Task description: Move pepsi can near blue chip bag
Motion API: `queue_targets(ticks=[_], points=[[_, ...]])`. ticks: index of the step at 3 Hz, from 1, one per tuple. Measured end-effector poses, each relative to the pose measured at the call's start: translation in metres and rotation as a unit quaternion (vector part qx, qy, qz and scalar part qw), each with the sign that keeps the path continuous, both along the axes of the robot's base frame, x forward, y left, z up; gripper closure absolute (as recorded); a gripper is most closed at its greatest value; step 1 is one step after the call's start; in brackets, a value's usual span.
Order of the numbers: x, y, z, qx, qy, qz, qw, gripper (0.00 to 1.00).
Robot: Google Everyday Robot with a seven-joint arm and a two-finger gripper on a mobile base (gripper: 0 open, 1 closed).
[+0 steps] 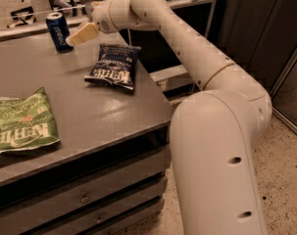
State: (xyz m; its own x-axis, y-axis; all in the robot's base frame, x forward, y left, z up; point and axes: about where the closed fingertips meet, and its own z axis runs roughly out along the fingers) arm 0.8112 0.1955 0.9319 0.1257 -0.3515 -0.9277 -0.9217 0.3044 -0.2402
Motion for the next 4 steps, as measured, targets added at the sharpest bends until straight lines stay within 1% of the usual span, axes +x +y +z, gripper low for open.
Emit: queue_targets(ticks=[1,2,3,4], points=[[0.002,0.037,-0.002,0.018,0.014,0.023,0.9995,0.0],[0.0,0.067,-0.01,0.028,0.031,0.04,0.9983,0.0],[0.007,0.081,-0.021,0.019,0.035,0.033,0.9987,0.0],[0.028,0.078,-0.032,0.004,0.032,0.0,0.9995,0.0]])
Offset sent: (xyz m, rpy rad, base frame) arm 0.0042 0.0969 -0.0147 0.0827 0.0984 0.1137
